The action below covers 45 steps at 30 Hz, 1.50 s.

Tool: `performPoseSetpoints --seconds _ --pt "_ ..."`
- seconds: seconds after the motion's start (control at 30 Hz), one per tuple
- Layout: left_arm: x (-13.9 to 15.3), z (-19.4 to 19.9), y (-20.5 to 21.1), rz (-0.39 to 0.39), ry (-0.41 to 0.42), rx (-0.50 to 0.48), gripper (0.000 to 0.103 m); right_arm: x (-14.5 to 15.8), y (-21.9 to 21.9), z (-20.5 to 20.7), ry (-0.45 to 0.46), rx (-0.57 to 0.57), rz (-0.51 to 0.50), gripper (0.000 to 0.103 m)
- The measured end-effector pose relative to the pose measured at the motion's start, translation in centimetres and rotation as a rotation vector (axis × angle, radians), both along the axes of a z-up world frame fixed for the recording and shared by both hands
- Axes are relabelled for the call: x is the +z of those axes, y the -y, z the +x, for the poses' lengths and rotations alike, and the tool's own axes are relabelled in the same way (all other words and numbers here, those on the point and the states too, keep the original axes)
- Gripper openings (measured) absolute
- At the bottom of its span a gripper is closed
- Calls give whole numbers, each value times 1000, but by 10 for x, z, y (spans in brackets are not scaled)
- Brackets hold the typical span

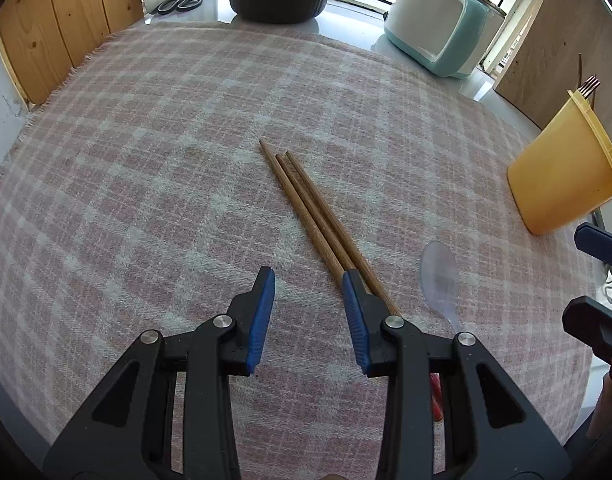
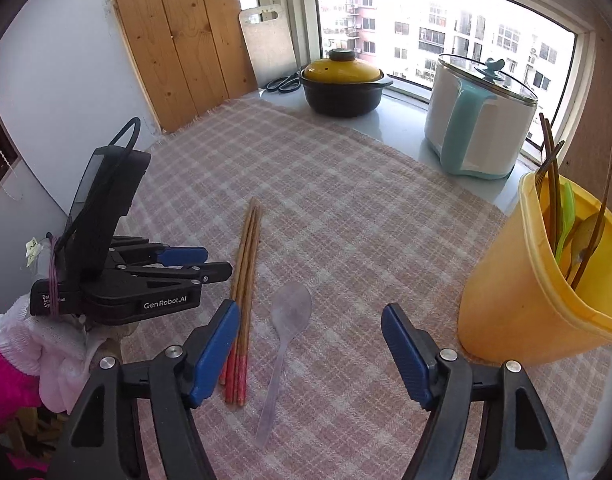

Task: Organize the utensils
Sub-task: 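Move both tools down toward the remaining wooden chopsticks and clear plastic spoon, then close the left tool on one wooden chopstick while the right tool grasps the clear plastic spoon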

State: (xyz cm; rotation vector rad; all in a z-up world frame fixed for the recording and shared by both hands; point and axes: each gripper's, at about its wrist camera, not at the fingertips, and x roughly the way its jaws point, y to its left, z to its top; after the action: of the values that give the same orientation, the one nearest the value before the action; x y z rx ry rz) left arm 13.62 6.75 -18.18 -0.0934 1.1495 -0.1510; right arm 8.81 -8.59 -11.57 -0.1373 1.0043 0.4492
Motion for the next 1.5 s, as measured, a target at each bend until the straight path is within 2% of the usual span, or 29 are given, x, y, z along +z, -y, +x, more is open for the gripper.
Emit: performPoseSetpoints --seconds 0.27,0.83,1.2,1.37,1.5 --pt "-7 5 0 1 -9 7 35 -13 -1 1 -37 -70 -29 74" --pt "-8 11 8 12 14 -8 35 -13 2 2 -35 -79 -44 74" --pt "-7 9 2 45 19 -6 36 -26 6 11 -67 -85 -42 74" --pt "-7 16 16 64 23 -23 36 -32 6 15 -83 -88 -39 74" --pt "-7 18 28 112 50 -59 36 -38 5 21 -111 -85 -34 74"
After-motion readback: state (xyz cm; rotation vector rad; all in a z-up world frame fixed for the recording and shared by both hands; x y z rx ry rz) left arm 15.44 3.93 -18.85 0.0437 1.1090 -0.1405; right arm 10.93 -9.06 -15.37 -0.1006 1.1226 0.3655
